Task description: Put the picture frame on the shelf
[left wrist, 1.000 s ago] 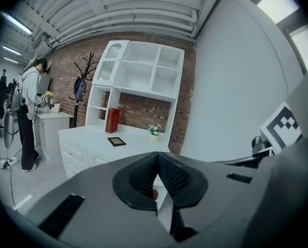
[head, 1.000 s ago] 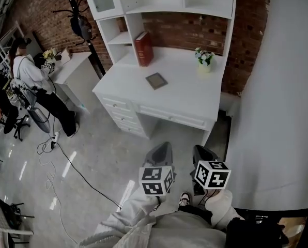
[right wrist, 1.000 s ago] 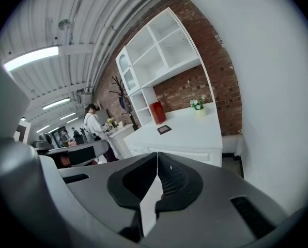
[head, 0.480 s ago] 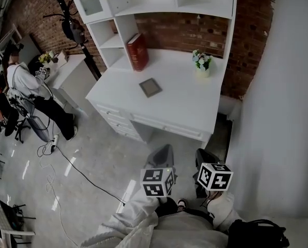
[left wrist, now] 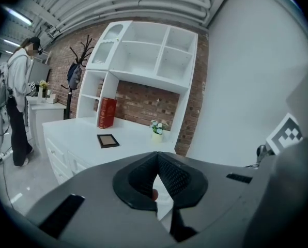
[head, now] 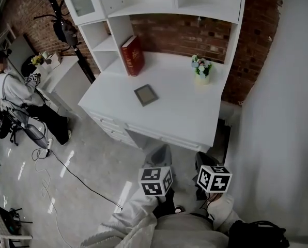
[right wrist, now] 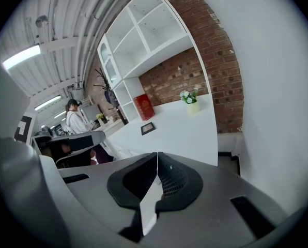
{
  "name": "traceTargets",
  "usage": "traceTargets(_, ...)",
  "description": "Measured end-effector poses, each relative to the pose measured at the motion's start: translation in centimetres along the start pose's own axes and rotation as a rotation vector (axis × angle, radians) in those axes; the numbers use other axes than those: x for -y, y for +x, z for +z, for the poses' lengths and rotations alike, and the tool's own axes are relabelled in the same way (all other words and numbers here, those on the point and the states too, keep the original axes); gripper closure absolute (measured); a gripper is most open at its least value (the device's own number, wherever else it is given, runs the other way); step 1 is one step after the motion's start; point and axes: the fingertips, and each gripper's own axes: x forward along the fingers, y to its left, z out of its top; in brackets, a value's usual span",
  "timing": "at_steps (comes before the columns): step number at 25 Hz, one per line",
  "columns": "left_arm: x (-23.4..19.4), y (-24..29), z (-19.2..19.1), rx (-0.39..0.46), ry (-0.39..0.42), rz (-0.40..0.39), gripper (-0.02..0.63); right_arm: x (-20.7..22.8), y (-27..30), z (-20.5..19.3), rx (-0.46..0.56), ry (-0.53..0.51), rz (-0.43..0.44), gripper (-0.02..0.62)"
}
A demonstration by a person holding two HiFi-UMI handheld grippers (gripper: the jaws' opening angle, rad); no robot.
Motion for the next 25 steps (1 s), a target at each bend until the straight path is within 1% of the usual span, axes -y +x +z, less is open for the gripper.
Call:
traceTargets(7,-3.1,5.7,4.5,0.031,0.024,-0.017,0.598,-1.4,6.2,5.7,0.026,-0.037,0.018,0.571)
traceTargets(14,-7.3,11.2,8.1,0.024,0.027,-0.024,0.598,-2.7,12.8,9.8,0.024,-0.035,0.021,0.571)
traceTargets(21,-11.8,16.2,10.3,0.005,0.02,-0.017,0.598,-3.5,18.8,13.1,0.019,-0.023,0.02,0.571)
traceTargets(25,-14.4,18.6,11.3,0.0,0.008,-0.01,0.598,-4.6,22.0,14.7,0.012,-0.037,0.03,0.571)
